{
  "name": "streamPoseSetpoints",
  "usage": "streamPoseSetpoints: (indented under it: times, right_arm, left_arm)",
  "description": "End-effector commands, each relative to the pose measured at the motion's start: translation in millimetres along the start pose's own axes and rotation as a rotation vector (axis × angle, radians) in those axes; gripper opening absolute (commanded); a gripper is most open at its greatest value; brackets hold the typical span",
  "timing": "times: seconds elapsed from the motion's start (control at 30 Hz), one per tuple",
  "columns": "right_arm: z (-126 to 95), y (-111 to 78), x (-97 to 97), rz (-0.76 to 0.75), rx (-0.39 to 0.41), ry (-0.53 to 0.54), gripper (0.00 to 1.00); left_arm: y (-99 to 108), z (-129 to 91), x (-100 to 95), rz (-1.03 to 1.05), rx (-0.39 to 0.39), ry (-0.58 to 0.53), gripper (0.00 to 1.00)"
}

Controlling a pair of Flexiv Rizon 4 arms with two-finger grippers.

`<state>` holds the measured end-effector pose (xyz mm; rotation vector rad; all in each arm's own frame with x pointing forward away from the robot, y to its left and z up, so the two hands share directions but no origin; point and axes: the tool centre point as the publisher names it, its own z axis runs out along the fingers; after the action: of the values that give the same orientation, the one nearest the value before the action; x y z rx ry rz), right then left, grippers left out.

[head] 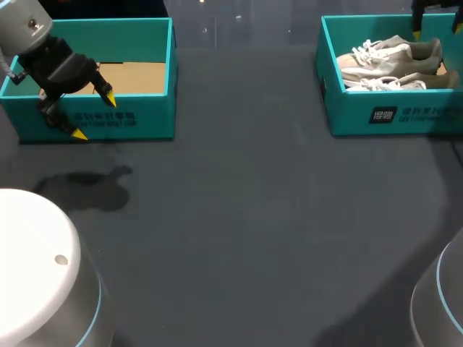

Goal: Take the shoe out of the shoebox, open the shoe tongue, remove and reinsert the insole, then place the shoe into the shoebox

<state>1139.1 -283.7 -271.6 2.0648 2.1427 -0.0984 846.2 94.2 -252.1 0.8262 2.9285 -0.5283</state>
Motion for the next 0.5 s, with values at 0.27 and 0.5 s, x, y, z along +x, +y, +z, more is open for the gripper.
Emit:
streamPoseSetpoints:
  times: [0.27, 0.5]
  right_arm:
    - [-52.2, -53.6, 34.1, -0.021, -0.047, 0.006, 1.00]
    - [-63.9, -73.7, 63.2, -0.039, -0.031, 0.018, 1.00]
  left_arm:
    - [3.1, -27.9, -1.5, -0.266, 0.035, -0.008, 1.00]
    - [8.9, -53.8, 7.1, -0.621, -0.081, -0.013, 1.00]
